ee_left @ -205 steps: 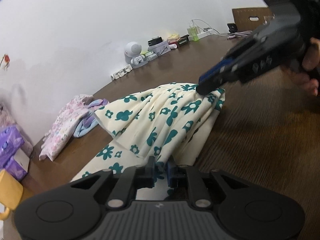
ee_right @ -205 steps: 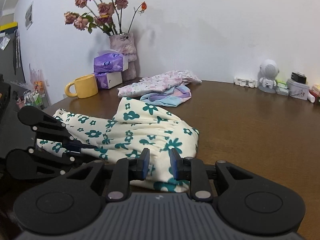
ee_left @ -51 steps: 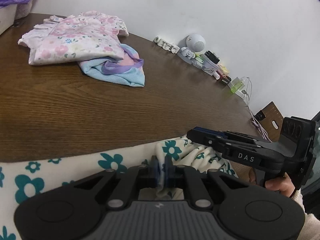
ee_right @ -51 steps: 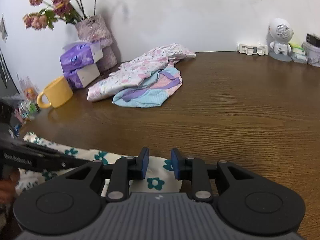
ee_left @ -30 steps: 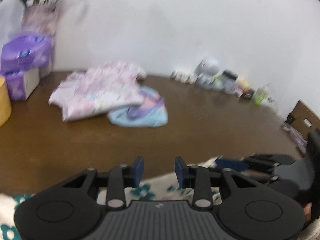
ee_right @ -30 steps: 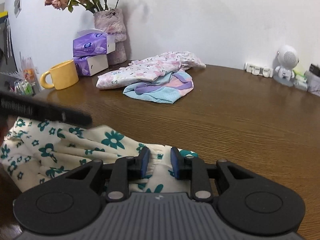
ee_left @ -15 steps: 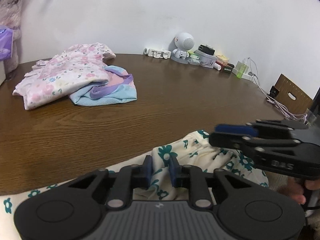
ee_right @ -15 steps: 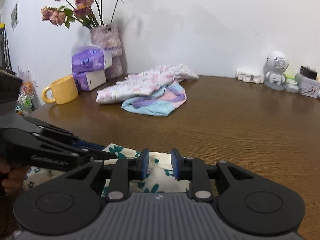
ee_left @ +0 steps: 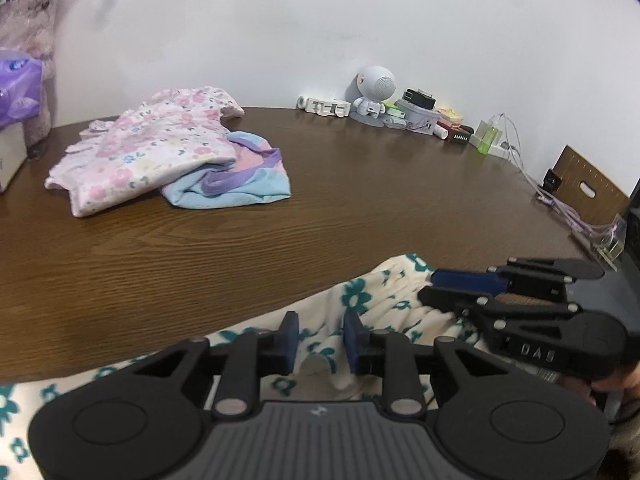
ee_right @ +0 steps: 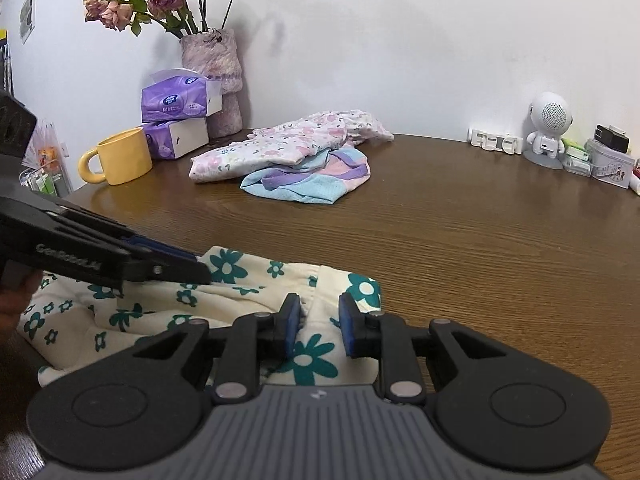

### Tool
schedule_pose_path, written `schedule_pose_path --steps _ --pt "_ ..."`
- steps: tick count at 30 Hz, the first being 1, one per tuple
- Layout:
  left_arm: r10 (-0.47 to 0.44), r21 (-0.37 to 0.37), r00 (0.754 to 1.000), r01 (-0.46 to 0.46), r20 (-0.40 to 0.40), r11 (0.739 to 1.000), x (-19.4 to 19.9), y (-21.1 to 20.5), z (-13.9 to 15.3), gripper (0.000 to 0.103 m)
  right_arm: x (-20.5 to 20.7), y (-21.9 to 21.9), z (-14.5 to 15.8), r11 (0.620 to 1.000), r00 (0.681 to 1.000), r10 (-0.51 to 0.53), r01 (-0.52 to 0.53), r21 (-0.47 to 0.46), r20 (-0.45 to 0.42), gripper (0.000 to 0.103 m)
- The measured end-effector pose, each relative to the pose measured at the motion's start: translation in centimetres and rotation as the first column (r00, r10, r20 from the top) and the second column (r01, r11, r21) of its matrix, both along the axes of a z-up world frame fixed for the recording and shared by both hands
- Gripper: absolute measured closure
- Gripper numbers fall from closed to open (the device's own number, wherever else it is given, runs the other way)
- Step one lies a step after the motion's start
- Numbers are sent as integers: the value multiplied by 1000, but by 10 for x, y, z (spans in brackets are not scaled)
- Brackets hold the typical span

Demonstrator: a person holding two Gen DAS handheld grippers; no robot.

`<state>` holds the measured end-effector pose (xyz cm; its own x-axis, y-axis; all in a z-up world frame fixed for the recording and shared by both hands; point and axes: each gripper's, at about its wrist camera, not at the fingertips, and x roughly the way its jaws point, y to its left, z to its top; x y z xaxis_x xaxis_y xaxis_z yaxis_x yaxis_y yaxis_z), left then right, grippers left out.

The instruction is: Fold clothes

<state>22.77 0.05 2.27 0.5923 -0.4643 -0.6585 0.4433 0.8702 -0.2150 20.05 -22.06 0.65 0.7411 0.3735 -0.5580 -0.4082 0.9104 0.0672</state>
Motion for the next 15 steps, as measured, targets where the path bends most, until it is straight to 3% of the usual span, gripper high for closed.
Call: schedule_pose_path --steps 4,7,9,11,15 --pt "37 15 999 -37 6 999 -6 12 2 81 -1 1 0 1000 1000 0 0 -10 6 82" --pt "108 62 992 -111 59 992 -12 22 9 87 -1 2 0 1000 1000 0 0 -17 9 82" --pt "122 -2 990 -122 66 993 -11 33 14 86 -1 3 0 1000 1000 1 -1 -21 11 82" --pt "107 -77 993 -103 43 992 -6 37 18 76 -1 2 0 1000 1000 2 -2 -21 11 82" --pt "31 -111 999 -32 -9 993 6 25 12 70 -1 3 0 1000 1000 4 -3 -22 12 81"
